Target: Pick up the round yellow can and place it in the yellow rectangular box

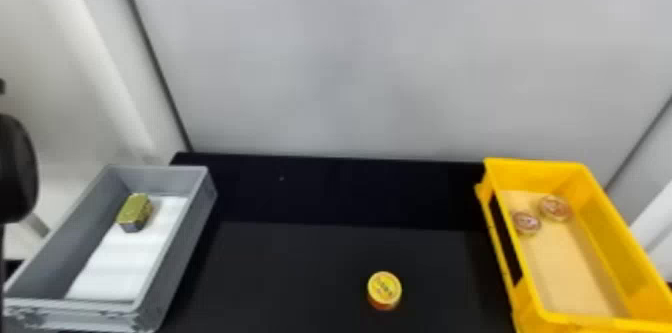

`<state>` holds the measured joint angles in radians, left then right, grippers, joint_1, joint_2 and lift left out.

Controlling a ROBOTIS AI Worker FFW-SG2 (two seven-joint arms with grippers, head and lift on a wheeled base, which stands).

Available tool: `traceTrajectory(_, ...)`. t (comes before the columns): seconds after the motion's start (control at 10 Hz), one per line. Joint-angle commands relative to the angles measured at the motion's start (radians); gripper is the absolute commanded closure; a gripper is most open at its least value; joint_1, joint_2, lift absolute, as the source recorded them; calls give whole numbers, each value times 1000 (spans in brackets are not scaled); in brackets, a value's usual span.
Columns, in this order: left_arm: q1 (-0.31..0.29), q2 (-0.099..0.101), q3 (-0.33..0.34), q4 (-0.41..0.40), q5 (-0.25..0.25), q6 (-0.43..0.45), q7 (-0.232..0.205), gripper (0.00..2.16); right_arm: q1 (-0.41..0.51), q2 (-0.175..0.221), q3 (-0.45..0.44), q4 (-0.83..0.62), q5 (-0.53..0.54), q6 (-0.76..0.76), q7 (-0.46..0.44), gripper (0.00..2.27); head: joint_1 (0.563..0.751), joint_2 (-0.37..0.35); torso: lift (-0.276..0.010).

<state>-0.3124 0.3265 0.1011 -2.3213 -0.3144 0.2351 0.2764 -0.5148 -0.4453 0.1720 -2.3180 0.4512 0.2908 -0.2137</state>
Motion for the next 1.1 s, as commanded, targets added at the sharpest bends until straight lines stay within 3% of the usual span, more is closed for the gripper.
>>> traceTrajectory(0.0,-1,-1,6,-6,0,1,0,163,1,2,12,-15,-21,82,-13,70,663,54,-10)
traceTrajectory(0.1,-2,-4,3,-4,0,1,0,162,2,11,17,-40,-147,240,-87,82,663,54,-10)
traceTrajectory(0.3,1,-3,6,-4,0,1,0,162,12,108,-78,-67,-362,533,-138,117,663,54,-10)
traceTrajectory(0.5,-2,-1,5,-3,0,1,-2,162,25,175,-135,-63,-399,797,-107,117,663,54,-10)
traceTrajectory(0.7,-5,-1,2,2,0,4,-3,162,10,189,-163,16,-397,1048,106,114,663,54,-10)
traceTrajectory(0.9,-10,-13,5,10,-3,3,-9,162,39,180,-178,106,-399,1110,297,116,663,54,-10)
traceTrajectory(1.0,-14,-16,3,13,-3,-5,-8,163,72,181,-177,147,-399,1112,350,116,663,54,-10)
